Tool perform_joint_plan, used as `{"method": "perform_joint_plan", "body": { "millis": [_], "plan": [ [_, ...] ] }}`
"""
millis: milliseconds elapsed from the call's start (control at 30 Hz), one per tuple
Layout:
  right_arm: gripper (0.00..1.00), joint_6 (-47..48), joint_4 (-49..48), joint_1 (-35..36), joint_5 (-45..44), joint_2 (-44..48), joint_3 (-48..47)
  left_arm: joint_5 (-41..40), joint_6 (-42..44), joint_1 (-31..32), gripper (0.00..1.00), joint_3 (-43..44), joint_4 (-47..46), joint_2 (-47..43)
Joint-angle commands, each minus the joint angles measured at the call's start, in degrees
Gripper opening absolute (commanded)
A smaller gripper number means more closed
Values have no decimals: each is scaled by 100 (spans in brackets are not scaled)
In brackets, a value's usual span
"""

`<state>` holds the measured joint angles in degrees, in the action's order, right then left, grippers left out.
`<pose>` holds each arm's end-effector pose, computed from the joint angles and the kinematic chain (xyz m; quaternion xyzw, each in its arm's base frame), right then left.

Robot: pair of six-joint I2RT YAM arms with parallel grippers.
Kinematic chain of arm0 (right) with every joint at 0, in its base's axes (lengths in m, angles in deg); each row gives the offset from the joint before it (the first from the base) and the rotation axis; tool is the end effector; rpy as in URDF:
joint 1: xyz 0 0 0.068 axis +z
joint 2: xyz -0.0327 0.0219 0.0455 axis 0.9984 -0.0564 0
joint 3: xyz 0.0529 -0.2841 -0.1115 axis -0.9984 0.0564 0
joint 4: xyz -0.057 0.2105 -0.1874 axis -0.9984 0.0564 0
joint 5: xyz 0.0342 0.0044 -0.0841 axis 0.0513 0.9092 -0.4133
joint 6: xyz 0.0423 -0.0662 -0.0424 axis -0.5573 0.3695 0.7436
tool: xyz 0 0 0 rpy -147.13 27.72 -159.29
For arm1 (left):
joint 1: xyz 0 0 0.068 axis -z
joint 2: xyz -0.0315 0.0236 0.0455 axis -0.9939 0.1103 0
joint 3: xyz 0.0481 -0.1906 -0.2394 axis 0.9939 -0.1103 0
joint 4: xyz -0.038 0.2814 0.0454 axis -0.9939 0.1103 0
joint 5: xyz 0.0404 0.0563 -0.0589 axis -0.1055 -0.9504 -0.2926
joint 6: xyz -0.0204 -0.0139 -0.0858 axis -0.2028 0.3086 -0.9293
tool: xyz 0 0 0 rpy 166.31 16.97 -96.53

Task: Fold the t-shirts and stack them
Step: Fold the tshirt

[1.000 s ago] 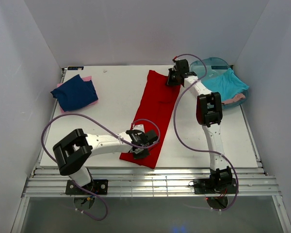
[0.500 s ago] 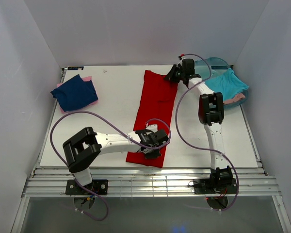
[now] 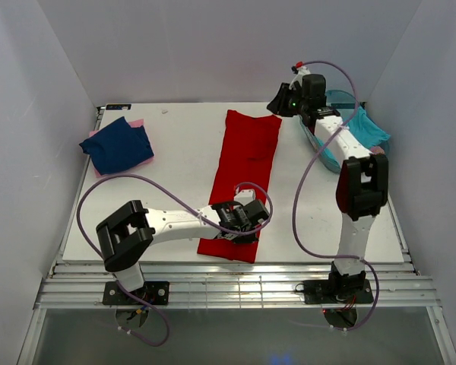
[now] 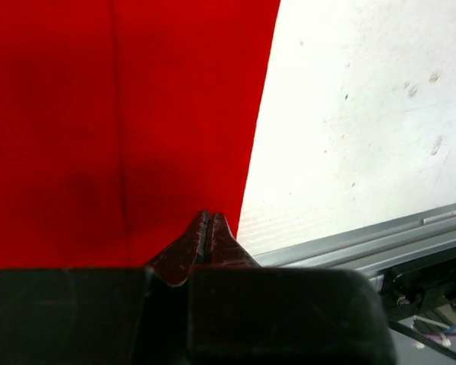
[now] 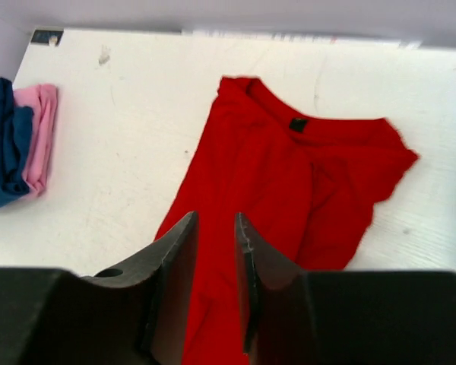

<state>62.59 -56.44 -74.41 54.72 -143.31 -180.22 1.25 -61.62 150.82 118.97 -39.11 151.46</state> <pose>0.5761 0.1532 0.2915 -0.0437 0.8170 0.2877 0.4978 0.1652 -0.3482 0.1631 0.0265 0.9730 -0.1376 0.1834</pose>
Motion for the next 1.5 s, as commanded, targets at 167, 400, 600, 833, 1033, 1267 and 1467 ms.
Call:
{"method": "perform_joint_plan", "body": {
  "millis": [167,400,600,833,1033,1267,1467],
  "plan": [
    [8,1368,1628,960,-1805,1994,1545,-1512,272,34,0,-292,467,-955],
    [8,1036,1489,1366,-2255,2294,2978,-1618,298,34,0,-846,582,-1034],
    [8,938,1462,1436,-2140,1759,3139,-1531,491,34,0,-890,424,-507],
    [8,990,1401,1489,-2052,1144,2981,-1346,562,34,0,-908,169,-173],
    [8,982,1356,1524,-2096,862,2954,-1153,527,61,0,-952,116,-85],
    [8,1034,1374,1532,-2324,687,2823,-950,509,166,0,-864,81,-32],
    [8,1043,1558,1524,-2333,431,2374,-915,571,193,0,-662,81,143]
  ]
}}
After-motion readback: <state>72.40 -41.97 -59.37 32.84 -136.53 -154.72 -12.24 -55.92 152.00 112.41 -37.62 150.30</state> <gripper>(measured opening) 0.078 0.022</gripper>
